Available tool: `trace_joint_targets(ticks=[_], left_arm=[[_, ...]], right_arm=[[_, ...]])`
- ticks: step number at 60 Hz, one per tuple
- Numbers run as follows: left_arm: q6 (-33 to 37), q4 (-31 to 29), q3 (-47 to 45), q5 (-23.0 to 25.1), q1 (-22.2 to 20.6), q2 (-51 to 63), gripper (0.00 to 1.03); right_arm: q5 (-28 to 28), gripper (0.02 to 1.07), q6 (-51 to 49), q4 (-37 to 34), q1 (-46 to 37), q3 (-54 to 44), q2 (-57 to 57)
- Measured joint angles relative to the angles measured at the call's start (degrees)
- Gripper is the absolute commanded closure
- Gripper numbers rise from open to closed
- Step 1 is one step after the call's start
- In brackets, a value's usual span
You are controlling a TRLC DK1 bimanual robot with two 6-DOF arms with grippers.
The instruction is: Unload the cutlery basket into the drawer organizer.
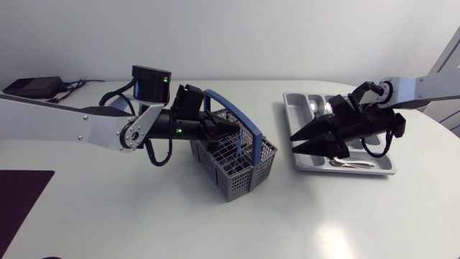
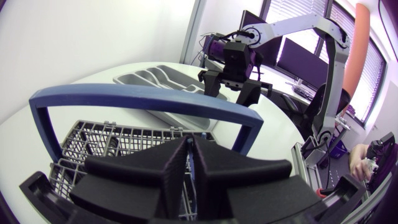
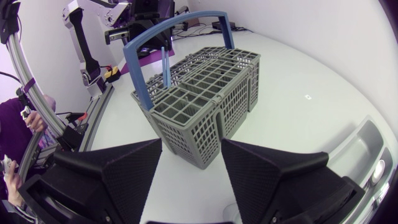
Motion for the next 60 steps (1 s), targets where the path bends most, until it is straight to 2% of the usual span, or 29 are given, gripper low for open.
trace_joint_targets(ticks=[34,60], left_arm=[[0.0,2.9,-4.0,0.0,1.0,-4.1,0.88],[-0.5,6.4,-8.1,-2.3,1.0,-6.3,0.88]], right_arm=[[-0.4,0.37,-0.1,-0.4,0.0,0.0,0.0],[-0.6,0.37,-0.8,-1.3,0.0,0.0,0.0]])
